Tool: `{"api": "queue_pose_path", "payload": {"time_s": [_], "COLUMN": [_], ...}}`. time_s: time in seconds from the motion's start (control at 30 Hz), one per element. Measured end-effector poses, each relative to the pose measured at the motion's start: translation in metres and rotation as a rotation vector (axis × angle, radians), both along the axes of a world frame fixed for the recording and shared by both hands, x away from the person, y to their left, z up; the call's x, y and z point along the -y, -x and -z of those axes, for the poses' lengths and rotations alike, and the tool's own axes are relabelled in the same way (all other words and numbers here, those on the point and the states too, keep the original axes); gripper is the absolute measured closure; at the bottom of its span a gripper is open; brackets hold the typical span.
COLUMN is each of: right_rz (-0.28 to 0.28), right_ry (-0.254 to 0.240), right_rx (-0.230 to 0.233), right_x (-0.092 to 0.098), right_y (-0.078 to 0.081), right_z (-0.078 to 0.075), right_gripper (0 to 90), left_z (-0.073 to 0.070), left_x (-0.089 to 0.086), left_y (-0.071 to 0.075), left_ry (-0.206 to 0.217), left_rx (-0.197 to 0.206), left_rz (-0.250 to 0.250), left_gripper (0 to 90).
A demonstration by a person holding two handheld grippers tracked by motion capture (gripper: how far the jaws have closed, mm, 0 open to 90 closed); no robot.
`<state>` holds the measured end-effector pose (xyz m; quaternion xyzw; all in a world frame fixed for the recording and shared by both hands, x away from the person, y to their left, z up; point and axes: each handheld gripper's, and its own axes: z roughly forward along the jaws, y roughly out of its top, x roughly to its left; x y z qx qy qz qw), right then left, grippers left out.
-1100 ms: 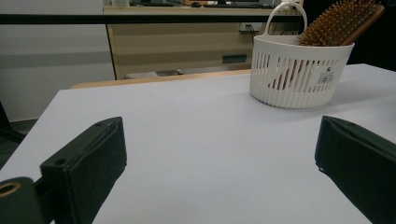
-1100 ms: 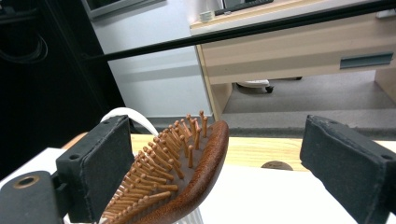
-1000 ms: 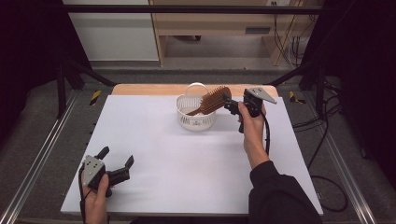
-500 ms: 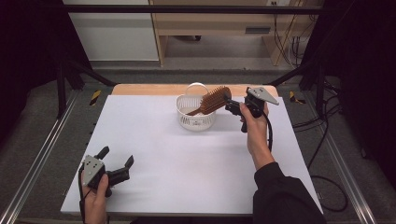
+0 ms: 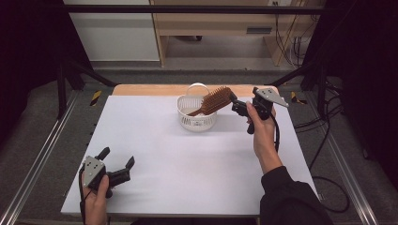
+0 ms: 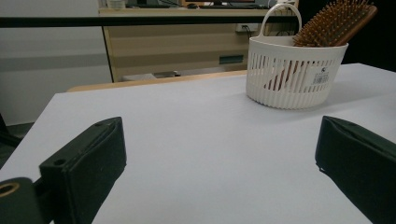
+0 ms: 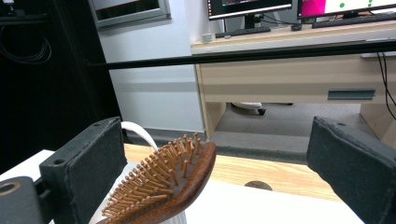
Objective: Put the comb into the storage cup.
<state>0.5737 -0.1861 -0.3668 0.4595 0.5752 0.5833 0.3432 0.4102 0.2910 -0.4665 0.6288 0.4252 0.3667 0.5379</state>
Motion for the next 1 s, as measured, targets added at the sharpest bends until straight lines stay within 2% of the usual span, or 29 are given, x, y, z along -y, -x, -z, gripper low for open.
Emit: {"api": "queue_pose_path", "payload": {"time_s": [0.43, 0.53, 1.0], "right_rz": [-0.037, -0.039, -0.037], "right_ry": [0.017, 0.037, 0.019], "right_rx": [0.054, 0.066, 0.069], "right_x": [0.007, 0.009, 0.031], "right_y": [0.017, 0.022, 0.046], "right_z": [-0.007, -0.007, -0.001], "right_gripper": [3.6, 3.4, 3.0], "left_z": [0.001, 0.0, 0.001], "left_x": [-0.002, -0.002, -0.001], "left_y": [0.0, 0.0, 0.0], "left_ry": [0.006, 0.003, 0.001], "left_rx": [-0.004, -0.001, -0.005], "left_rz": [-0.004, -0.001, 0.007], "left_gripper": [1.9, 1.9, 1.9]}}
